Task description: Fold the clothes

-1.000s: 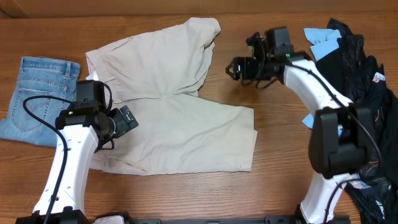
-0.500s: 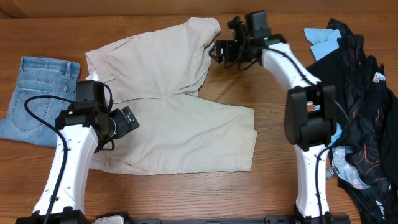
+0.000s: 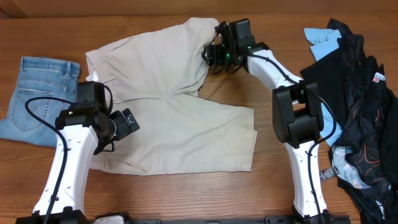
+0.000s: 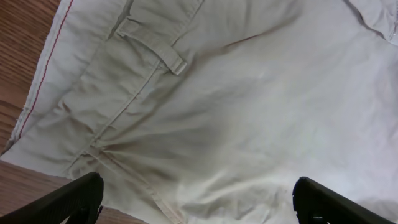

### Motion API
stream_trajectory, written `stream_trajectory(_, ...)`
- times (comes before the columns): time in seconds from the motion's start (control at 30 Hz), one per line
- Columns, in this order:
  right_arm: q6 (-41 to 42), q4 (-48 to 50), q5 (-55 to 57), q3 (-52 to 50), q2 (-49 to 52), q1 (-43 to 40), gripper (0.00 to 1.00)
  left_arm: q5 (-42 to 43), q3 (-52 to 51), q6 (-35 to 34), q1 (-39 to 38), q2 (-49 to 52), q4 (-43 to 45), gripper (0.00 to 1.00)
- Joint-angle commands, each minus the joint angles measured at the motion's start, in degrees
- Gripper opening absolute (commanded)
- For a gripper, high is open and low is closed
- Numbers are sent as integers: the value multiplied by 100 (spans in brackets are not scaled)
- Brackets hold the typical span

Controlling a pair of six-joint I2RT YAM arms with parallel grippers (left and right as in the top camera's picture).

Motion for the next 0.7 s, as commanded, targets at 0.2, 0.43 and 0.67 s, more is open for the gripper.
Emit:
stream_trajectory(0.2,240,356,212,129,258,-13,38,57,17,195,-39,-44,-2,100)
stream_trajectory(0.43,264,367,212,129,258,-13,16,52,17,195,-39,-44,0,100)
stream_trajectory(0.67,323,-498,675,166,83,-144,4,-7,17,197,-39,-44,-17,100)
